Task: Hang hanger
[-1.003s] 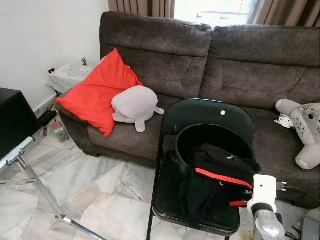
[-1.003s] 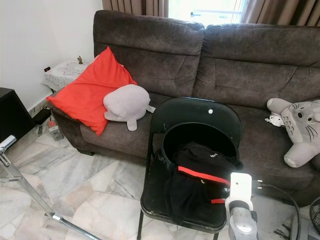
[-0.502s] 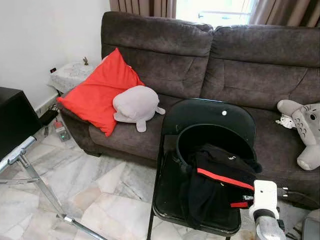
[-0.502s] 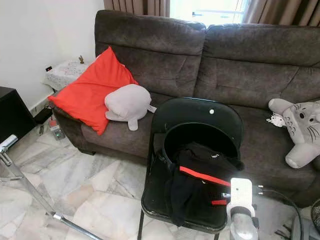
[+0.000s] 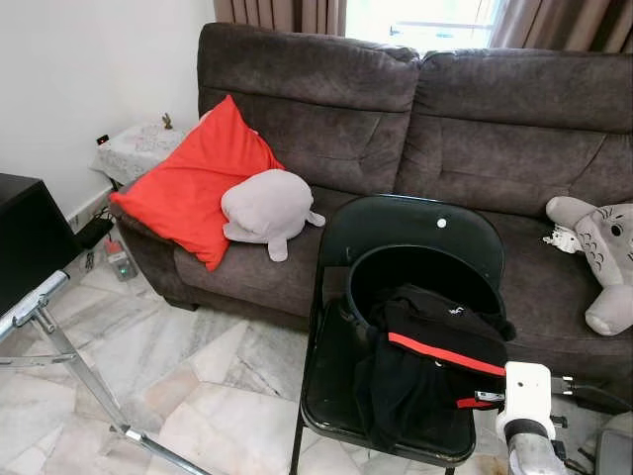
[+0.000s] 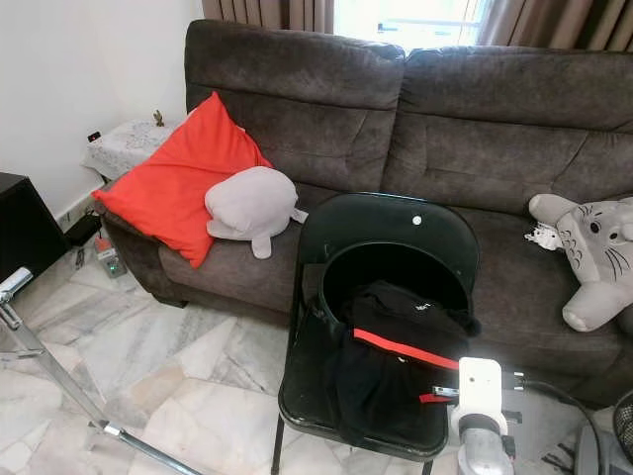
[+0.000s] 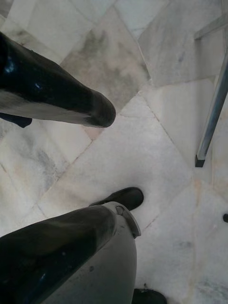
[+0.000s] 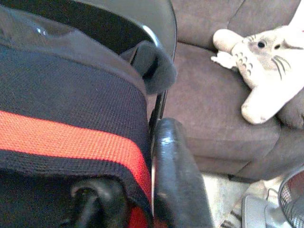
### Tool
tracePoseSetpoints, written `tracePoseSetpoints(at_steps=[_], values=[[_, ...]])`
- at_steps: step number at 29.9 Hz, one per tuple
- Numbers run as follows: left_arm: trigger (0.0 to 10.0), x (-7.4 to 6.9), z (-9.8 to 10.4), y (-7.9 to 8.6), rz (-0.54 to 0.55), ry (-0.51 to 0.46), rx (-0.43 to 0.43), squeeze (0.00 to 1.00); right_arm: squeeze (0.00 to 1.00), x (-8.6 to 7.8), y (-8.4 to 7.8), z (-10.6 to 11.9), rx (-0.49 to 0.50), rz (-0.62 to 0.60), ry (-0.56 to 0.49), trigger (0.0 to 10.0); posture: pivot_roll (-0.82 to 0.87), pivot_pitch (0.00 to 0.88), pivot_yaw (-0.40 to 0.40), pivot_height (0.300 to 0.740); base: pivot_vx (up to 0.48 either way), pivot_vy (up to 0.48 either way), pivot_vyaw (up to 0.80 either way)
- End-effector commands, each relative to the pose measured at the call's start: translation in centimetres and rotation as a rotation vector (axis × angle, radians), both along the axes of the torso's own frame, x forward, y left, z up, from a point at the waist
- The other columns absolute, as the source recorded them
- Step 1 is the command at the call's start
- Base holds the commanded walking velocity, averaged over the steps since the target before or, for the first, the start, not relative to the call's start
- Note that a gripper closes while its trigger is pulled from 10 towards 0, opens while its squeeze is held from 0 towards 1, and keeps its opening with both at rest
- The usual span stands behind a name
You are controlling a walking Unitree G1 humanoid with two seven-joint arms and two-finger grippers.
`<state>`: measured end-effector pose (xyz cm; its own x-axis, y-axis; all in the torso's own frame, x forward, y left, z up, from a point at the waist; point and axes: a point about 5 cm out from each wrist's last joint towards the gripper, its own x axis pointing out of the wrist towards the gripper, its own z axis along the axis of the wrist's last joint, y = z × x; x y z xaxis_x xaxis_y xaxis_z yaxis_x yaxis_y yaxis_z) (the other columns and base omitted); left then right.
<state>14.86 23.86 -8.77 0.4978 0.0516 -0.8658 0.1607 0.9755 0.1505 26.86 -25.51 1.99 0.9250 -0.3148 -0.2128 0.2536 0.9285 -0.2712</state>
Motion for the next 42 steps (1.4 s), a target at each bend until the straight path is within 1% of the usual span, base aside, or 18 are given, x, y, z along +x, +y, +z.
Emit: tracePoseSetpoints(at_steps=[1, 4, 8, 13, 18, 22, 23, 24, 25, 26, 29, 30, 31, 32, 33, 35, 39, 42], values=[[10.0, -0.4, -0.1, 0.1, -0.016, 0.011, 0.017, 0.00, 0.00, 0.5, -0.1, 0.6, -0.025, 0.023, -0.016, 0.0, -0.05, 0.000, 0.022, 0.740, 0.000, 0.000, 0.00], [10.0, -0.4, -0.1, 0.2, -0.015, 0.012, 0.018, 0.00, 0.00, 0.6, -0.1, 0.7, -0.049, 0.040, -0.008, 0.0, -0.04, 0.000, 0.021, 0.740, 0.000, 0.000, 0.00], [10.0, -0.5, -0.1, 0.2, -0.016, 0.015, 0.021, 0.00, 0.00, 0.8, -0.1, 0.9, -0.166, 0.111, 0.027, 0.0, -0.04, 0.000, 0.022, 0.740, 0.000, 0.000, 0.00], [10.0, -0.5, -0.1, 0.3, -0.020, 0.017, 0.026, 0.00, 0.00, 0.8, -0.1, 0.8, -0.212, 0.139, 0.051, 0.0, -0.04, 0.000, 0.022, 0.740, 0.000, 0.000, 0.00], [10.0, -0.5, -0.1, 0.4, -0.014, 0.013, 0.027, 0.00, 0.00, 1.3, 0.3, 1.6, -0.206, 0.157, 0.010, 0.0, -0.04, 0.000, 0.022, 0.740, 0.000, 0.000, 0.00], [10.0, -0.5, -0.1, 0.4, -0.011, 0.013, 0.029, 0.00, 0.00, 2.0, 1.1, 2.9, -0.205, 0.182, -0.055, 0.0, -0.04, 0.000, 0.025, 0.740, 0.000, 0.000, 0.00], [10.0, -0.5, -0.1, 0.4, -0.011, 0.013, 0.030, 0.00, 0.00, 2.3, 1.5, 3.4, -0.202, 0.191, -0.080, 0.0, -0.04, 0.000, 0.026, 0.740, 0.000, 0.000, 0.00], [10.0, -0.5, -0.1, 0.4, -0.009, 0.013, 0.031, 0.00, 0.00, 2.9, 2.2, 4.9, -0.190, 0.205, -0.142, 0.0, -0.04, 0.000, 0.026, 0.740, 0.000, 0.000, 0.00], [10.0, -0.5, -0.1, 0.4, -0.009, 0.013, 0.031, 0.00, 0.00, 2.9, 2.2, 4.9, -0.190, 0.205, -0.142, 0.0, -0.04, 0.000, 0.026, 0.740, 0.000, 0.000, 0.00], [10.0, -0.5, -0.1, 0.4, -0.009, 0.013, 0.032, 0.00, 0.00, 3.3, 2.7, 5.8, -0.185, 0.213, -0.173, 0.0, -0.04, 0.000, 0.026, 0.740, 0.000, 0.000, 0.00], [10.0, -0.5, -0.1, 0.3, -0.008, 0.013, 0.031, 0.00, 0.00, 3.9, 3.3, 6.5, -0.173, 0.237, -0.181, 0.0, -0.05, 0.000, 0.027, 0.740, 0.000, 0.000, 0.00], [10.0, -0.5, -0.1, 0.3, -0.009, 0.013, 0.030, 0.00, 0.00, 4.2, 4.1, 7.0, -0.156, 0.275, -0.194, 0.0, -0.05, 0.000, 0.026, 0.740, 0.000, 0.000, 0.00], [10.0, -0.5, -0.1, 0.3, -0.009, 0.012, 0.029, 0.00, 0.00, 4.3, 4.4, 7.2, -0.162, 0.291, -0.196, 0.0, -0.05, 0.000, 0.024, 0.740, 0.000, 0.000, 0.00], [10.0, -0.5, -0.1, 0.3, -0.009, 0.012, 0.029, 0.00, 0.00, 4.3, 4.4, 7.2, -0.162, 0.291, -0.196, 0.0, -0.05, 0.000, 0.024, 0.740, 0.000, 0.000, 0.00], [10.0, -0.4, -0.1, 0.2, -0.006, 0.009, 0.027, 0.00, 0.00, 4.4, 4.9, 7.3, -0.184, 0.335, -0.183, 0.0, -0.04, 0.000, 0.019, 0.740, 0.000, 0.000, 0.00], [10.0, -0.4, -0.1, 0.2, -0.005, 0.008, 0.027, 0.00, 0.00, 4.4, 5.0, 7.3, -0.191, 0.341, -0.172, 0.0, -0.04, 0.000, 0.019, 0.740, 0.000, 0.000, 0.00], [10.0, -0.4, -0.1, 0.1, 0.000, 0.007, 0.024, 0.00, 0.00, 3.7, 3.9, 5.9, -0.183, 0.273, -0.045, 0.0, -0.05, 0.000, 0.016, 0.740, 0.000, 0.000, 0.00], [10.0, -0.4, -0.1, 0.1, -0.001, 0.009, 0.023, 0.00, 0.00, 2.9, 3.3, 5.3, -0.156, 0.205, 0.004, 0.0, -0.05, 0.000, 0.016, 0.740, 0.000, 0.000, 0.00]])
